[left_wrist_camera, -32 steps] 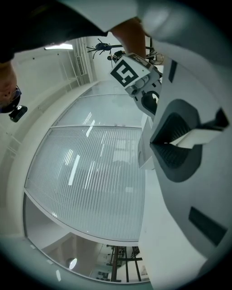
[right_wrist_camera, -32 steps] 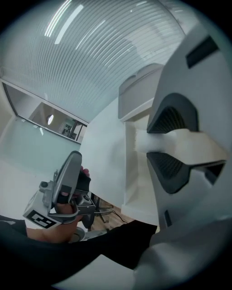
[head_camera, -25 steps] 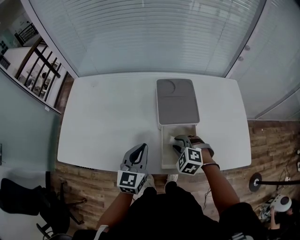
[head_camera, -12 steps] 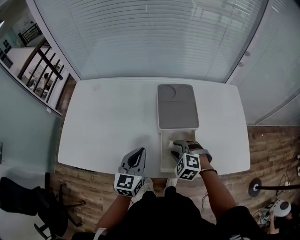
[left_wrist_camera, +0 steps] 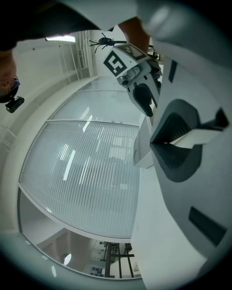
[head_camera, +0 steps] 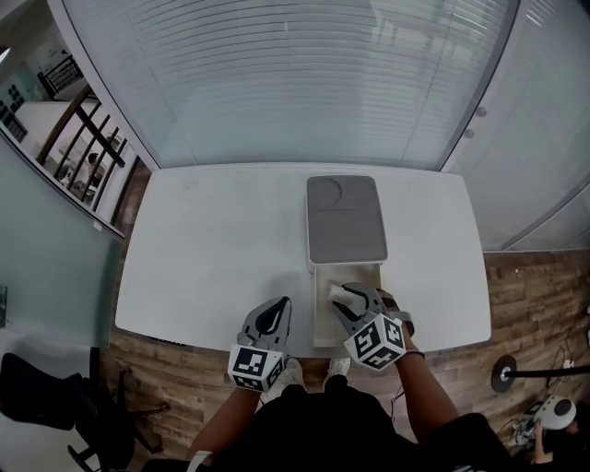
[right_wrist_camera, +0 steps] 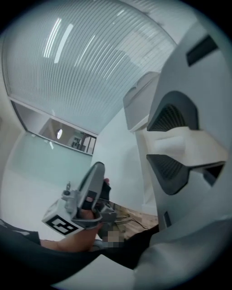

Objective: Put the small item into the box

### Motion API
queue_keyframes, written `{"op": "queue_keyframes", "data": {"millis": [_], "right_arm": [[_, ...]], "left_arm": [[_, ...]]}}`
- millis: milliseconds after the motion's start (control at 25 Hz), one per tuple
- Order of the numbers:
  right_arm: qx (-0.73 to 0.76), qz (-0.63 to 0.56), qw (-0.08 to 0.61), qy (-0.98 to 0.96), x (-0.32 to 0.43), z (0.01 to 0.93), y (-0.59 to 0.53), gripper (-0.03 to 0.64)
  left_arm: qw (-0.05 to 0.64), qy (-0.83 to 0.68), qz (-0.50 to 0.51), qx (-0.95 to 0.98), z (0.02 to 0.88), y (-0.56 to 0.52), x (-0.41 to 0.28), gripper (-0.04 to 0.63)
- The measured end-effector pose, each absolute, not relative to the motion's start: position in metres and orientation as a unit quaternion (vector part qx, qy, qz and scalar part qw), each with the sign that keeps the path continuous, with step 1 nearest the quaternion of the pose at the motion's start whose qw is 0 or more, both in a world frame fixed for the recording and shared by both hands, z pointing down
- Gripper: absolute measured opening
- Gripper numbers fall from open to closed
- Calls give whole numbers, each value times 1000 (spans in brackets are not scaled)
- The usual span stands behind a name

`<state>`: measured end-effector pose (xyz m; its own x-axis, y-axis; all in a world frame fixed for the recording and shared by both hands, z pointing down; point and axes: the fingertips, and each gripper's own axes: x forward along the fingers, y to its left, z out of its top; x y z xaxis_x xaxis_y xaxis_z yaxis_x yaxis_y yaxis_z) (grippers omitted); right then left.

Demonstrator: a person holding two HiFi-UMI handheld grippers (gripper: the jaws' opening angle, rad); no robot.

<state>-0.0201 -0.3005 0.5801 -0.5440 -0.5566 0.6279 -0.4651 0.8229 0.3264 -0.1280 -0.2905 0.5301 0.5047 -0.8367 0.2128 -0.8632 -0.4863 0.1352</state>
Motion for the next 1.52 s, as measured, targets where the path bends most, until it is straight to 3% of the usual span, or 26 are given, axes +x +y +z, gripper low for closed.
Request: {"op": "queue_keyframes", "data": {"millis": [280, 440, 640, 1520], "right_arm": [[388, 37, 192, -901, -23, 520, -313, 125], [421, 40, 125, -897, -17, 495, -320, 79], [444, 3, 91, -891, -5, 465, -327, 9], [512, -15, 26, -858, 46, 440, -338, 5]], "left_arm": [[99, -490, 60, 864, 519, -294, -123, 12], [76, -485, 71, 868, 512, -296, -117, 12], [47, -487, 59, 870, 499, -298, -114, 12], [22, -473, 28, 881, 473, -330, -92, 12]]}}
